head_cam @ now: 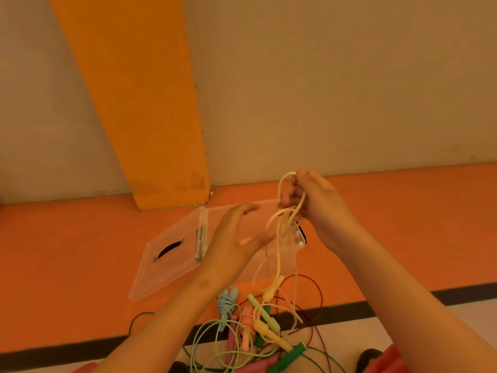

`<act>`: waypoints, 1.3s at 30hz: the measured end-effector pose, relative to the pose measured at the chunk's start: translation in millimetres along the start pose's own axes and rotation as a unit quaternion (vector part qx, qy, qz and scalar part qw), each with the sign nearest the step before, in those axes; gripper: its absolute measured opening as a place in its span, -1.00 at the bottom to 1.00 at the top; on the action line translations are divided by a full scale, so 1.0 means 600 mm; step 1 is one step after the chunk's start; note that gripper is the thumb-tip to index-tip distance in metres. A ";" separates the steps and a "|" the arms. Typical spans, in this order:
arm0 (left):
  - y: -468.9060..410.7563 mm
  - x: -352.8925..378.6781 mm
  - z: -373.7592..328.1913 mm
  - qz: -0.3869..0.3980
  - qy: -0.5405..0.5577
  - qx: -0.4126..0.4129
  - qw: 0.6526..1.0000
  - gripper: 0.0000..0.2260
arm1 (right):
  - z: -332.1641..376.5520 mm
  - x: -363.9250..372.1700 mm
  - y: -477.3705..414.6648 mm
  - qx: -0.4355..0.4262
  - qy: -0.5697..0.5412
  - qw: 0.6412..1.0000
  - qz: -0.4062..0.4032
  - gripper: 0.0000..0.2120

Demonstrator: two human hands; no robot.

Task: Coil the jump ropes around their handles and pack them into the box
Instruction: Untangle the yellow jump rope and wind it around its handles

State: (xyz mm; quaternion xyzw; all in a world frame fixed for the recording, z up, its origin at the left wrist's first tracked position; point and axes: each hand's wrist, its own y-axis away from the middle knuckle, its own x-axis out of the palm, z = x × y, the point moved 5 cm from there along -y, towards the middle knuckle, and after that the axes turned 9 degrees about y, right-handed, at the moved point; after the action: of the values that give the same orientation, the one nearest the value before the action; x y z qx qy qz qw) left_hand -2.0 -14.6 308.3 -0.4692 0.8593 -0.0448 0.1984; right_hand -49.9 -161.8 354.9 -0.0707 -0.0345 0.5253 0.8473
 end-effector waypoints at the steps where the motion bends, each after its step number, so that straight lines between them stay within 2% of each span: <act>1: 0.002 0.007 -0.009 0.004 0.001 0.022 1.000 -0.59 | -0.002 0.007 0.001 0.001 0.007 1.000 0.010 -0.73; 4: -0.002 0.018 -0.026 0.011 0.036 0.074 0.997 -0.86 | -0.008 0.020 0.005 0.011 0.024 0.999 0.032 -0.77; 6: -0.011 0.017 -0.026 0.008 0.075 0.072 0.995 -0.82 | -0.012 0.016 0.008 0.024 0.024 0.999 0.032 -0.80; 9: -0.026 0.016 -0.008 0.001 0.144 0.013 0.989 -0.79 | -0.021 0.013 0.015 0.052 -0.004 0.998 0.046 -0.82; 11: -0.032 0.015 0.009 -0.022 0.180 -0.035 0.983 -0.76 | -0.031 0.008 0.020 0.057 0.025 0.997 0.048 -0.81; 13: -0.040 -0.001 0.026 -0.071 0.271 -0.081 0.956 -0.72 | -0.044 -0.006 0.023 0.072 0.073 0.994 0.035 -0.79; 16: -0.055 -0.040 0.040 -0.130 0.417 -0.105 0.893 -0.70 | -0.066 -0.027 0.025 0.121 0.071 0.989 0.041 -0.78; 17: -0.058 -0.050 0.047 -0.132 0.413 -0.110 0.894 -0.70 | -0.070 -0.031 0.026 0.127 0.077 0.988 0.044 -0.79; 18: -0.058 -0.055 0.050 -0.122 0.379 -0.118 0.910 -0.70 | -0.073 -0.034 0.026 0.124 0.090 0.987 0.046 -0.79; 20: -0.049 -0.052 0.052 -0.065 0.237 -0.128 0.961 -0.71 | -0.071 -0.037 0.025 0.097 0.109 0.988 0.052 -0.78; 22: -0.034 -0.029 0.044 0.028 0.091 -0.109 0.990 -0.77 | -0.064 -0.038 0.025 0.064 0.096 0.992 0.060 -0.76; 23: -0.025 -0.012 0.038 0.074 0.049 -0.085 0.992 -0.78 | -0.061 -0.036 0.026 0.054 0.083 0.993 0.067 -0.75; 25: -0.006 0.024 0.018 0.138 0.034 -0.037 0.989 -0.73 | -0.056 -0.024 0.029 0.052 0.058 0.993 0.086 -0.77; 27: 0.006 0.048 0.008 0.154 0.040 0.003 0.987 -0.76 | -0.054 -0.006 0.031 0.048 0.064 0.991 0.106 -0.80; 29: 0.012 0.057 0.004 0.149 0.036 0.019 0.988 -0.84 | -0.055 0.006 0.031 0.038 0.081 0.990 0.112 -0.80; 32: 0.006 0.052 0.000 0.131 0.042 0.011 0.990 -0.68 | -0.062 0.002 0.026 0.049 0.103 0.988 0.108 -0.79; 37: -0.021 -0.016 -0.009 -0.027 0.183 0.010 0.983 -0.65 | -0.103 0.002 0.034 0.155 0.060 0.972 0.165 -0.79; 39: -0.027 -0.029 0.005 -0.050 0.194 0.001 0.980 -0.64 | -0.115 0.008 0.039 0.160 0.057 0.965 0.198 -0.77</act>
State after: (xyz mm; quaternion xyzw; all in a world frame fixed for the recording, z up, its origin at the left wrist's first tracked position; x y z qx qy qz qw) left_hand 20.4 -8.9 315.4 -0.4939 0.8568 -0.1460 0.0263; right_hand -59.2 -152.9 283.2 0.0306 0.1134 0.6763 0.7272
